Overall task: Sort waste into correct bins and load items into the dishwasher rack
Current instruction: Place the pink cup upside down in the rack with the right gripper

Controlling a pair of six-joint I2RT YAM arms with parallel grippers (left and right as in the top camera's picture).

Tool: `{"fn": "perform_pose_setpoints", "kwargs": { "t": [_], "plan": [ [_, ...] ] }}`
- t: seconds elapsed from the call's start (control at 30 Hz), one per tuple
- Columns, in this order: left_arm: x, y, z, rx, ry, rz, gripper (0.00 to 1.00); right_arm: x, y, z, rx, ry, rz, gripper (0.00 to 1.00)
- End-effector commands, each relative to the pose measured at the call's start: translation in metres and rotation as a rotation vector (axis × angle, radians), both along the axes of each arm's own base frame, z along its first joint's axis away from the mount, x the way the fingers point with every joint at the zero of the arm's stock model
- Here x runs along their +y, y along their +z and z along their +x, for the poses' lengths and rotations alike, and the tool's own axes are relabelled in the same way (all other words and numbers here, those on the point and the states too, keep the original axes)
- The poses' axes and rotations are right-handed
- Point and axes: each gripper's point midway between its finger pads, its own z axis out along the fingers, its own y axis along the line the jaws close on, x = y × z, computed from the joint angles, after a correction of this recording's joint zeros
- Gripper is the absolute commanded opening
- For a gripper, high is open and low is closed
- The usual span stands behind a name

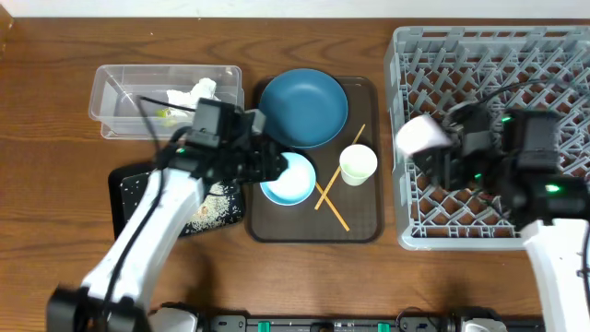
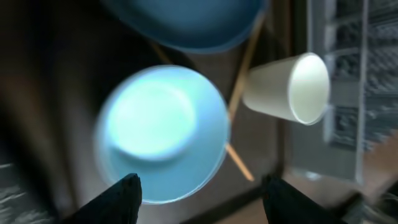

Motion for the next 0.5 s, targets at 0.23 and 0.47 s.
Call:
{"fn": "perform_pose_setpoints", "kwargs": {
  "t": [0.23,0.47],
  "plan": [
    [0.038,0.025,0.01,-0.152,0.091,0.18,0.65,-0.123,0.008,-0.003,0.101,-0.467,-0.126,0.5],
    [0.039,0.023,0.008,-0.141,0.09,0.183,0.66,-0.203,0.004,-0.01,0.245,-0.701,-0.17,0.46]
  ]
}}
